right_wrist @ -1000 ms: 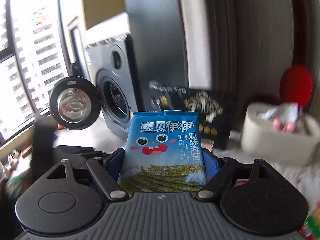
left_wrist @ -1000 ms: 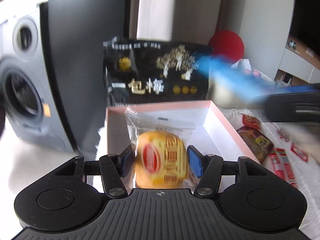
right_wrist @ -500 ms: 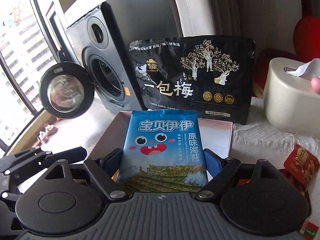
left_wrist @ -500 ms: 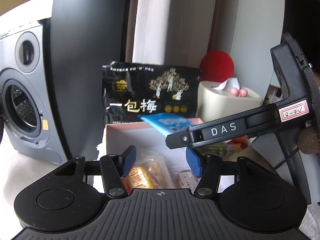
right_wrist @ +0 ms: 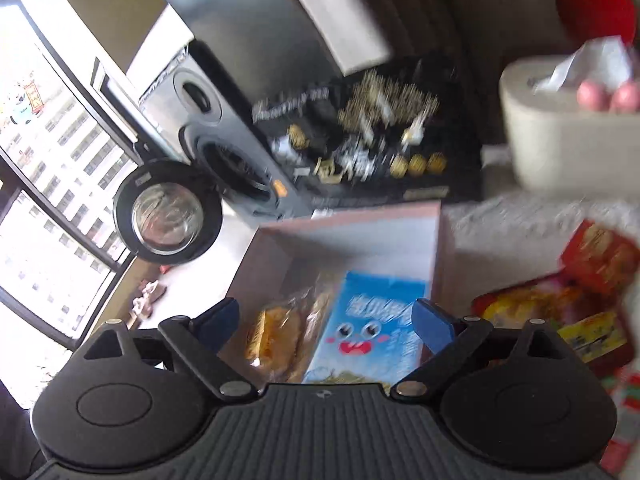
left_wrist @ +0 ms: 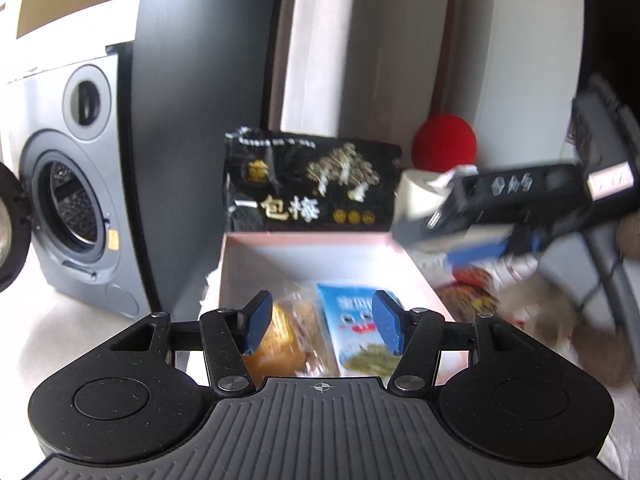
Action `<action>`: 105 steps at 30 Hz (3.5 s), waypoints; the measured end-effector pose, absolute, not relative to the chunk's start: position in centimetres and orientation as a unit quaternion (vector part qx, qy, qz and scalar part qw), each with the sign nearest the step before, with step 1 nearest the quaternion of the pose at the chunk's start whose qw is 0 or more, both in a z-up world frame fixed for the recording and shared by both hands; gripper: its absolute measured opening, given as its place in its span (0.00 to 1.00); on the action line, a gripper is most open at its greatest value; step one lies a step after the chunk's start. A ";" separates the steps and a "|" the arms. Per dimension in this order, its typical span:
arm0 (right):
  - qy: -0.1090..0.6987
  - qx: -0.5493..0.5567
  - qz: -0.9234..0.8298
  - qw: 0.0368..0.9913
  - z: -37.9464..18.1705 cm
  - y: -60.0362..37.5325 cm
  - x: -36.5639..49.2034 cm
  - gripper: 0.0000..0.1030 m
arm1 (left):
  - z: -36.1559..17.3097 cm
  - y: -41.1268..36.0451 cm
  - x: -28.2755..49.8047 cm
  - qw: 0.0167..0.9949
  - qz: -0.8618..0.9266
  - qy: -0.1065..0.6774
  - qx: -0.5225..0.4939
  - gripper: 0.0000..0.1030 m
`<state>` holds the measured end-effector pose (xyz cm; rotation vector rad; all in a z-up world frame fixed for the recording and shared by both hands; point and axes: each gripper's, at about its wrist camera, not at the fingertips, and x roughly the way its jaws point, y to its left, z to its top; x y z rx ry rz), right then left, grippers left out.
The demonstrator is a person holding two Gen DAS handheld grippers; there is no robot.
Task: Organize snacks
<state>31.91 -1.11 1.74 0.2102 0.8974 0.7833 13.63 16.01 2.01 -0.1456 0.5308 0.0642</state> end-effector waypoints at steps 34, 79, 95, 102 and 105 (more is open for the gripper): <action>0.393 -0.134 0.244 0.876 -6.3 -7.6 37.0 0.58 | -6.1 9.0 13.1 0.924 -0.118 0.343 -0.118 0.59; 0.357 0.097 0.107 0.923 -8.4 -33.1 29.4 0.83 | -5.8 -12.0 39.2 0.888 -0.136 0.436 -0.047 0.59; 0.365 0.082 0.173 0.911 -7.8 -29.1 34.4 0.54 | -6.6 -9.3 35.2 0.883 -0.184 0.410 0.132 0.45; 0.364 0.063 0.190 0.910 -8.3 -27.5 34.7 0.50 | -6.4 -9.3 35.8 0.905 -0.191 0.358 0.126 0.46; 0.362 0.062 0.191 0.910 -7.9 -28.2 33.7 0.52 | -6.7 -9.6 36.6 0.907 -0.202 0.353 0.112 0.46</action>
